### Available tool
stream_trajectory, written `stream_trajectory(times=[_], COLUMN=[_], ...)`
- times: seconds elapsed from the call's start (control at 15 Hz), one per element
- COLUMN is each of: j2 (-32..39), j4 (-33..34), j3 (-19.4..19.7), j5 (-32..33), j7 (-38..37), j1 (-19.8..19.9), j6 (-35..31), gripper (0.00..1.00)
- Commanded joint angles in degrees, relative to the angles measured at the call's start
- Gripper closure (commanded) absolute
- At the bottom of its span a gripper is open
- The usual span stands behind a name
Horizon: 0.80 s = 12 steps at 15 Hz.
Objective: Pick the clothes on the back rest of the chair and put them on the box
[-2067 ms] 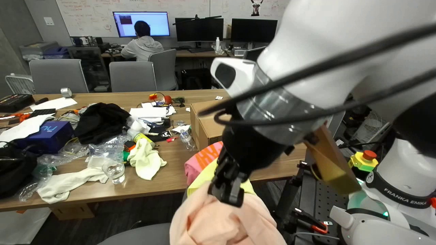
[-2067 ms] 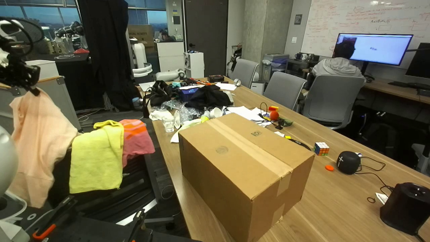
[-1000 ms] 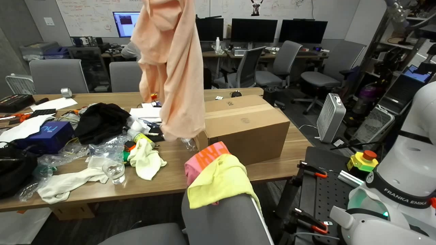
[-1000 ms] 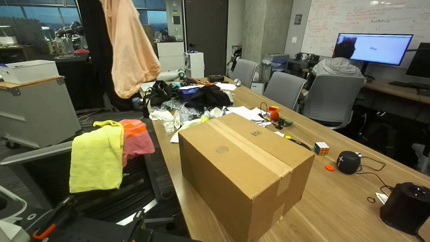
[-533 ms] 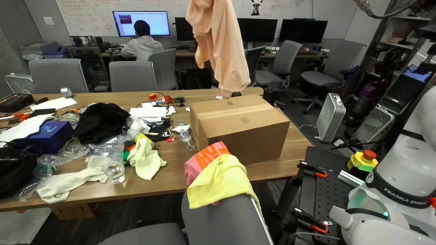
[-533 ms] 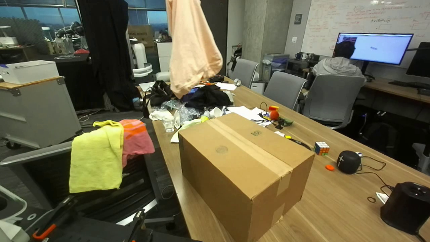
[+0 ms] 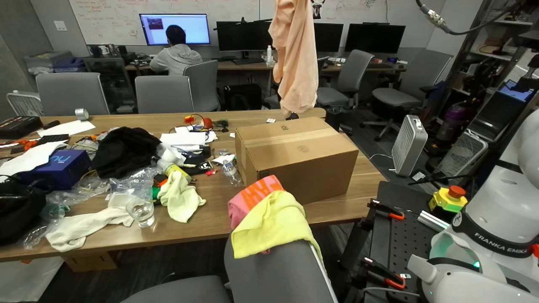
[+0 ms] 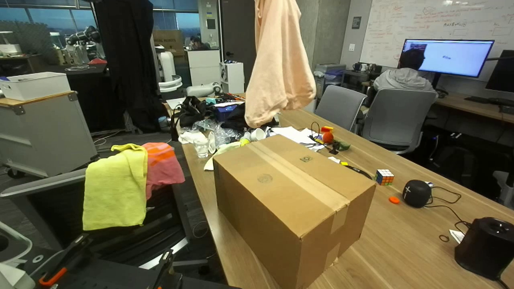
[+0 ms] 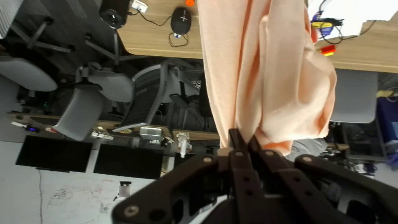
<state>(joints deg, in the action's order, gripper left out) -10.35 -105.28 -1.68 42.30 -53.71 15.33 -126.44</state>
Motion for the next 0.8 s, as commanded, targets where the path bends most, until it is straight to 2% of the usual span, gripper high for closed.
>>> stream_trajectory(times=[0.0,0.33,0.6,0.67,0.73], j2=[2.17,4.77,5.13,4.97,4.75], j4=[-0.90,-2.59,-3.56,-4.01,-4.55], j3=[4.16,9.05,10.87,11.14,11.29], j5=[3.19,5.41,5.10,4.82,4.29], j7=[-2.58,-5.13,-5.14,-4.29,-3.48], j1=[-0.34,-0.05,-0.43,-0.48,-0.56], j6=[0.73,0.66,0.61,0.18,0.08], gripper=[0.99,0.99,0.99,0.71,0.71])
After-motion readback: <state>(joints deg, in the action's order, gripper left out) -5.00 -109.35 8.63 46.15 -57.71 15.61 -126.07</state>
